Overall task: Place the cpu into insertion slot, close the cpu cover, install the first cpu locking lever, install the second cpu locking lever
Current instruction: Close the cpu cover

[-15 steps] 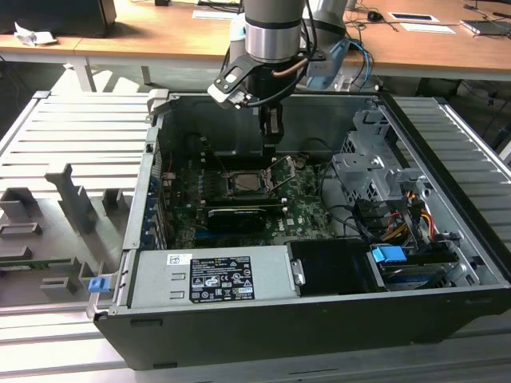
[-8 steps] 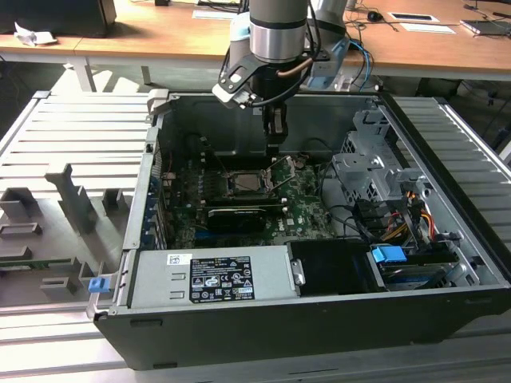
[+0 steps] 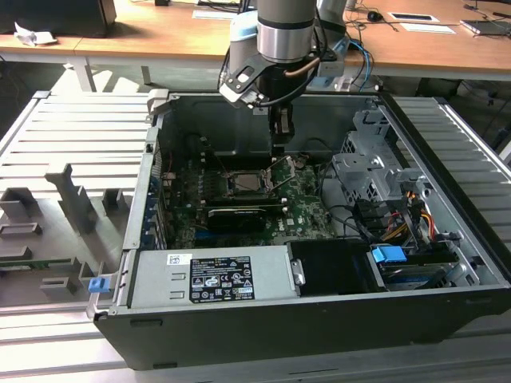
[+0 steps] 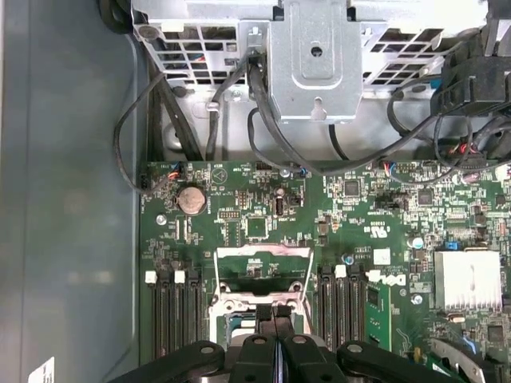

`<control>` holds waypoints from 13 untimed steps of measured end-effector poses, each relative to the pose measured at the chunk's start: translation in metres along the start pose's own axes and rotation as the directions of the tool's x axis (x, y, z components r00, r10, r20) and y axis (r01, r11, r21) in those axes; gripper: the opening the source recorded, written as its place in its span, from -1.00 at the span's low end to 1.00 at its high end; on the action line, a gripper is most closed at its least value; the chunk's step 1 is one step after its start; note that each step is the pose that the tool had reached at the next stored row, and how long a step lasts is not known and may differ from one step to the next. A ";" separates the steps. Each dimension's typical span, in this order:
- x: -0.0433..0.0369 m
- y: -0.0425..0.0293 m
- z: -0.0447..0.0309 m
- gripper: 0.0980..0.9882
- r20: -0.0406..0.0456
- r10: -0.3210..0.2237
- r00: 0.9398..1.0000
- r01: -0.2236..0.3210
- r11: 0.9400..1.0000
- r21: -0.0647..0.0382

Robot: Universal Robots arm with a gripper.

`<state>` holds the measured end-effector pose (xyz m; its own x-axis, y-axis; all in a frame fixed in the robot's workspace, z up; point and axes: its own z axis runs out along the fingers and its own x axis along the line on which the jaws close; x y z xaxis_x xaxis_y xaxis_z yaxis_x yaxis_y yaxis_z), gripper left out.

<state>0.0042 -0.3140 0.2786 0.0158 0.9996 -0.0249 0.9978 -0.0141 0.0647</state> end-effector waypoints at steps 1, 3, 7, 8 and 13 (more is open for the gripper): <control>0.0000 0.0007 0.0000 -0.98 0.000 0.000 1.000 0.000 1.000 0.000; 0.0001 0.0033 0.0002 -0.98 0.000 0.000 1.000 0.000 1.000 0.001; 0.0003 0.0086 0.0005 -0.98 0.000 -0.001 1.000 0.001 1.000 0.002; 0.0004 0.0099 0.0006 -0.98 0.000 -0.001 1.000 0.001 1.000 0.003; 0.0005 0.0174 0.0020 -0.98 0.000 -0.002 1.000 0.002 1.000 0.003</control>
<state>0.0217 -0.3138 0.2776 0.0134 0.9996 -0.0248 0.9980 -0.0118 0.0620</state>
